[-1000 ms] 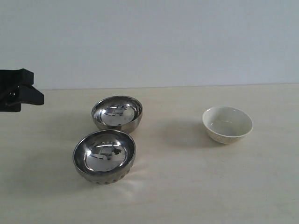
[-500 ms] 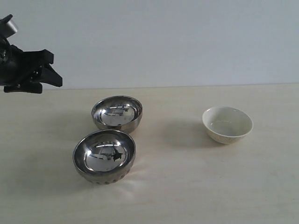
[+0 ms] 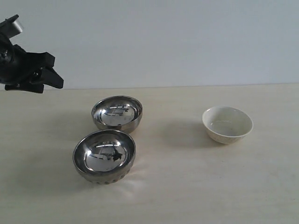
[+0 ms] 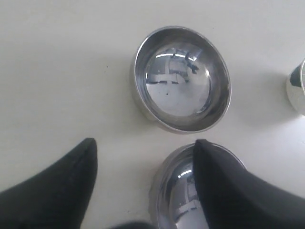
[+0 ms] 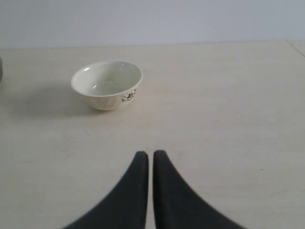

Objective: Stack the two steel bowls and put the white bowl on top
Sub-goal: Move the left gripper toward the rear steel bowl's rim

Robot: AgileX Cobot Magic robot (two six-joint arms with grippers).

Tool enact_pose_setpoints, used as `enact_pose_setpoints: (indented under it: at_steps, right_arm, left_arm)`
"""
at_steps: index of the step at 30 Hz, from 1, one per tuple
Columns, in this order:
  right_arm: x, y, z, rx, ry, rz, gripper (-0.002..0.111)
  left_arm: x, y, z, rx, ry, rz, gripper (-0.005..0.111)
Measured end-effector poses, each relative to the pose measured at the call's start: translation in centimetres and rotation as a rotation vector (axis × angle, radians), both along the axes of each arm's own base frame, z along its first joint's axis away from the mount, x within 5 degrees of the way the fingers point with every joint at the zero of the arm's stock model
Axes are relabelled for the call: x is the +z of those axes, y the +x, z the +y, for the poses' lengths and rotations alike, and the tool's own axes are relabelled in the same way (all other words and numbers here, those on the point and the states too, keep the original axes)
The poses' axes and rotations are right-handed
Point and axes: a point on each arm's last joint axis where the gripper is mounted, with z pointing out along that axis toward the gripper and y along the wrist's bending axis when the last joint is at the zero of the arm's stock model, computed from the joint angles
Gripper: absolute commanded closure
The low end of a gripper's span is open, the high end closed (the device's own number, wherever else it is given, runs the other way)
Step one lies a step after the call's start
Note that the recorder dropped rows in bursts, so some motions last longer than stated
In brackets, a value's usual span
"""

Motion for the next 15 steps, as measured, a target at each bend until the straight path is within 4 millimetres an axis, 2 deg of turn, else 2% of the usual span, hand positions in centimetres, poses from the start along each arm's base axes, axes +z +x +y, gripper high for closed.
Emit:
enact_pose_setpoints:
  at_steps: [6,15]
  right_arm:
    - [0.0,0.0,0.0,0.0,0.0,0.0,0.108]
    - [0.0,0.0,0.0,0.0,0.0,0.0,0.108]
  left_arm:
    - [-1.0,3.4,-2.0,-0.023,0.088,0.003,0.051]
    - [-5.0,7.8,-5.5,-0.07,0.11,0.028,0.051]
